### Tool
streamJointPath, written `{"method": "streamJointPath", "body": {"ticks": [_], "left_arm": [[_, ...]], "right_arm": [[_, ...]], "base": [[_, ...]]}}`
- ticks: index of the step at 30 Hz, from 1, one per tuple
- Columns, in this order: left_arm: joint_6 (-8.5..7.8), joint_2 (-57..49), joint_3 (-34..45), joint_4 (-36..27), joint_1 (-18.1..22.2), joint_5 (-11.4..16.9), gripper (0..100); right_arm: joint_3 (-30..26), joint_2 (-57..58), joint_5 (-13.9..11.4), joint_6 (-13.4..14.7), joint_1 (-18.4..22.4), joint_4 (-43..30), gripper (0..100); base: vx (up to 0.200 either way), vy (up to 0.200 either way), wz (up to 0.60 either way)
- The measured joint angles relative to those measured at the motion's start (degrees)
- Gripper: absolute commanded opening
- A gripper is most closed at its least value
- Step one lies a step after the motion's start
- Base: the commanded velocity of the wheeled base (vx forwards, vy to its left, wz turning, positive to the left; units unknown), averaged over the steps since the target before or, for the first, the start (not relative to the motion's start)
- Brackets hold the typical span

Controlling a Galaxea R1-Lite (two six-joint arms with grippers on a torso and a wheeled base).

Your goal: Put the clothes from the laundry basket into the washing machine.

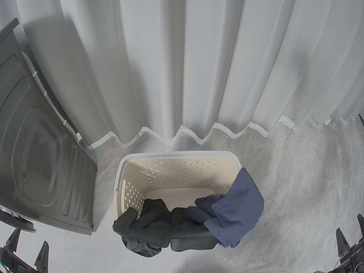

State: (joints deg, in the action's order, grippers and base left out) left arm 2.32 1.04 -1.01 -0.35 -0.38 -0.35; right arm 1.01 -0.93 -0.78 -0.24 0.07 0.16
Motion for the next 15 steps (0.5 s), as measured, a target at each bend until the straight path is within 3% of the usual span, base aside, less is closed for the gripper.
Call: {"method": "streamJointPath", "body": {"ticks": [15], "left_arm": [[0.02,0.0,0.0,0.0,0.0,-0.1,100]], "right_arm": [[0.0,0.0,0.0,-0.1,0.0,0.0,100]], "base": [[-0.2,0.0,0.0]]}}
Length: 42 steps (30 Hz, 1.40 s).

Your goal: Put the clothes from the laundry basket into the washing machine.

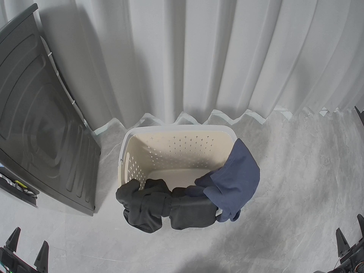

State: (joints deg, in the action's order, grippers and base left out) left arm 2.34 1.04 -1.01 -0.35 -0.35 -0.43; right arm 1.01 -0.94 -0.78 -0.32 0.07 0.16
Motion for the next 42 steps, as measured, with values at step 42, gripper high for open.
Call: {"method": "streamJointPath", "body": {"ticks": [42], "left_arm": [[0.01,0.0,0.0,0.0,0.0,0.1,100]], "right_arm": [[0.0,0.0,0.0,0.0,0.0,0.0,100]], "base": [[-0.033,0.124,0.0]]}}
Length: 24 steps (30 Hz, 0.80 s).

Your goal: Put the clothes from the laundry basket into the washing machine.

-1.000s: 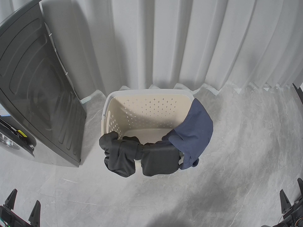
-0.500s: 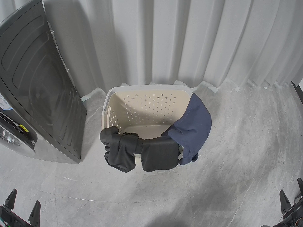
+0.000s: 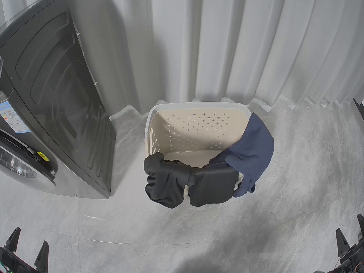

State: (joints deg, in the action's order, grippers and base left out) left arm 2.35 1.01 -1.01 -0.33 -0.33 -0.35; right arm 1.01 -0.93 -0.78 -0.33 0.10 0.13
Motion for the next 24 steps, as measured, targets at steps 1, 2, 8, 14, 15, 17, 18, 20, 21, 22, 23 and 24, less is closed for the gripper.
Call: {"method": "streamJointPath", "body": {"ticks": [1,2,8,14,15,17,18,20,21,22,23,24], "left_arm": [[0.0,0.0,0.0,0.0,0.0,0.0,100],[0.0,0.0,0.0,0.0,0.0,0.0,100],[0.0,0.0,0.0,0.0,0.0,0.0,100],[0.0,0.0,0.0,0.0,0.0,0.0,100],[-0.01,0.0,0.0,0.0,0.0,0.0,100],[0.0,0.0,0.0,0.0,0.0,0.0,100],[0.0,0.0,0.0,0.0,0.0,0.0,100],[0.0,0.0,0.0,0.0,0.0,0.0,100],[0.0,0.0,0.0,0.0,0.0,0.0,100],[0.0,0.0,0.0,0.0,0.0,0.0,100],[0.0,0.0,0.0,0.0,0.0,0.0,100],[0.0,0.0,0.0,0.0,0.0,0.0,100]], "right_arm": [[0.0,0.0,0.0,0.0,0.0,0.0,100],[0.0,0.0,0.0,0.0,0.0,0.0,100],[0.0,0.0,0.0,0.0,0.0,0.0,100],[0.0,0.0,0.0,0.0,0.0,0.0,100],[0.0,0.0,0.0,0.0,0.0,0.0,100],[0.0,0.0,0.0,0.0,0.0,0.0,100],[0.0,0.0,0.0,0.0,0.0,0.0,100],[0.0,0.0,0.0,0.0,0.0,0.0,100],[0.0,0.0,0.0,0.0,0.0,0.0,100],[0.0,0.0,0.0,0.0,0.0,0.0,100],[0.0,0.0,0.0,0.0,0.0,0.0,100],[0.0,0.0,0.0,0.0,0.0,0.0,100]], "base": [[0.0,0.2,0.0],[0.0,0.2,0.0],[0.0,0.2,0.0],[0.0,0.2,0.0],[0.0,0.2,0.0],[0.0,0.2,0.0],[0.0,0.2,0.0],[0.0,0.2,0.0],[0.0,0.2,0.0],[0.0,0.2,0.0],[0.0,0.2,0.0],[0.0,0.2,0.0]]}}
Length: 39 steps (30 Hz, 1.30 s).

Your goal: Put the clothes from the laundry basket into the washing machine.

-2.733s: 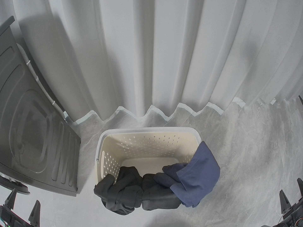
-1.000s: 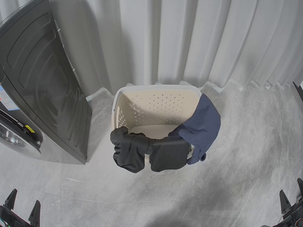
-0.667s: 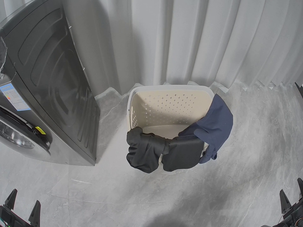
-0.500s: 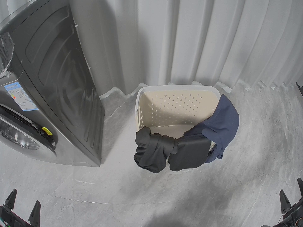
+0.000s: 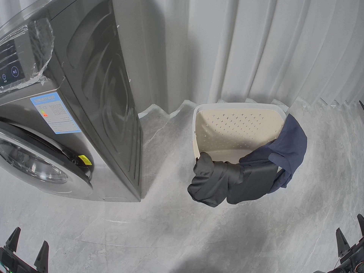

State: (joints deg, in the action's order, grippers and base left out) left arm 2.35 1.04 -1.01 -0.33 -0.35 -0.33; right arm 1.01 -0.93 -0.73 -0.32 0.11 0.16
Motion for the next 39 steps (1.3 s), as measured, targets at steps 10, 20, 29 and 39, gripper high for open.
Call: {"method": "streamJointPath", "body": {"ticks": [10,20,29,39], "left_arm": [[0.0,0.0,0.0,0.0,0.0,0.0,100],[0.0,0.0,0.0,0.0,0.0,0.0,100],[-0.01,0.0,0.0,0.0,0.0,0.0,100],[0.0,0.0,0.0,0.0,0.0,0.0,100]], "right_arm": [[0.0,0.0,0.0,0.0,0.0,0.0,100],[0.0,0.0,0.0,0.0,0.0,0.0,100],[0.0,0.0,0.0,0.0,0.0,0.0,100],[0.0,0.0,0.0,0.0,0.0,0.0,100]], "base": [[0.0,0.2,0.0],[0.0,0.12,0.0],[-0.156,0.0,0.0],[-0.04,0.0,0.0]]}}
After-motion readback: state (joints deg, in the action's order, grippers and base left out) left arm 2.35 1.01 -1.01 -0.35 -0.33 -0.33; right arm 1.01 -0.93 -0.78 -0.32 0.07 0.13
